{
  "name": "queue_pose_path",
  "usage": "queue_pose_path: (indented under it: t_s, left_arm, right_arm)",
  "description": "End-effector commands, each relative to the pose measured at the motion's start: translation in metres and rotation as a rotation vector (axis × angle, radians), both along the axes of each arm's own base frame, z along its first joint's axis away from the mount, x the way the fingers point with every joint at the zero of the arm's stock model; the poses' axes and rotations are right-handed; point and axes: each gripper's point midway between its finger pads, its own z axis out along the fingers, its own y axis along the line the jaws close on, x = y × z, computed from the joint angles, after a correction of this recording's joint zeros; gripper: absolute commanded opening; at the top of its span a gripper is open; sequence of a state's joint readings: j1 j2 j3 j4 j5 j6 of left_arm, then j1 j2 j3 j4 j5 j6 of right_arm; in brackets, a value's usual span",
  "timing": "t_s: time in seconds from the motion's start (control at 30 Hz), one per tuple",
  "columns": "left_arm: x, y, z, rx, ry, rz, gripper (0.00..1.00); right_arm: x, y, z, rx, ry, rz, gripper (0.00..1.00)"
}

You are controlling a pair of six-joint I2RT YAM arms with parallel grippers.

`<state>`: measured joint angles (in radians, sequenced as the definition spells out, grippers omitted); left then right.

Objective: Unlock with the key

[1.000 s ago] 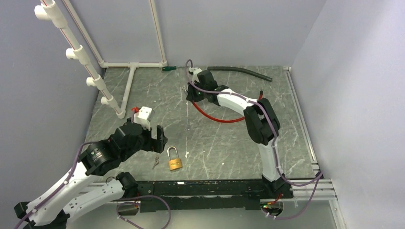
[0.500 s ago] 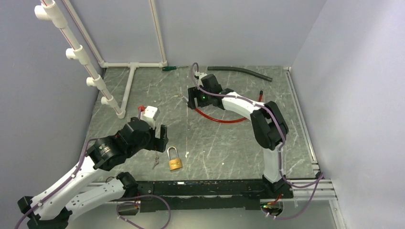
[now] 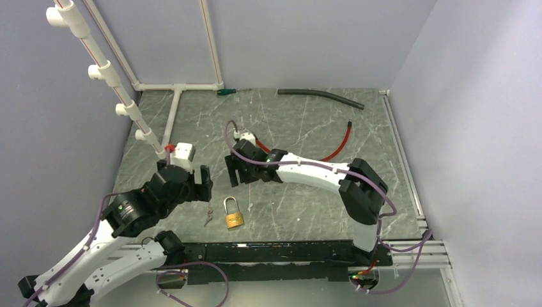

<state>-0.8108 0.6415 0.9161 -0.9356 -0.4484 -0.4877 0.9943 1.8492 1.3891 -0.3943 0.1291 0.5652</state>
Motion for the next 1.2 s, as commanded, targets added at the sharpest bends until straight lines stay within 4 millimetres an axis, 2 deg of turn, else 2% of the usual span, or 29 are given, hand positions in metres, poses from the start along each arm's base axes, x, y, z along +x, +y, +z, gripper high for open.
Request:
queue_pose_path:
  t_s: [0.0, 0.1, 0.17, 0.27, 0.43, 0.7, 0.97, 1.1, 1.17]
  left_arm:
    - [0.001, 0.022, 0.023, -0.053, -0.079, 0.118, 0.98]
    - [-0.002, 0.028, 0.029, -0.083, -0.11, 0.135, 0.99]
    - [-0.004, 0.031, 0.032, -0.102, -0.126, 0.14, 0.99]
    - [-0.006, 0.033, 0.035, -0.126, -0.143, 0.14, 0.99]
    - [-0.008, 0.034, 0.037, -0.137, -0.153, 0.136, 0.99]
    - [-0.007, 0.031, 0.036, -0.129, -0.144, 0.123, 0.99]
    - [-0.008, 0.031, 0.036, -0.133, -0.146, 0.119, 0.99]
    - [-0.008, 0.031, 0.038, -0.142, -0.152, 0.116, 0.99]
    - [-0.009, 0.031, 0.038, -0.143, -0.151, 0.115, 0.99]
  right_arm:
    - [-0.037, -0.002, 0.001, -0.01, 0.038, -0.162, 0.8]
    - [-0.077, 0.015, -0.008, -0.011, 0.105, -0.132, 0.8]
    - [-0.104, 0.025, -0.021, -0.038, 0.167, -0.11, 0.79]
    - [-0.13, 0.036, -0.038, -0.117, 0.178, -0.066, 0.77]
    - [-0.138, 0.035, -0.054, -0.226, 0.141, -0.102, 0.75]
    - [-0.128, 0.012, -0.05, -0.267, 0.073, -0.166, 0.73]
    - [-0.138, 0.034, -0.06, -0.239, 0.127, -0.089, 0.71]
    - [-0.141, 0.036, -0.069, -0.243, 0.16, -0.075, 0.7]
    - [-0.141, 0.036, -0.066, -0.226, 0.155, -0.072, 0.69]
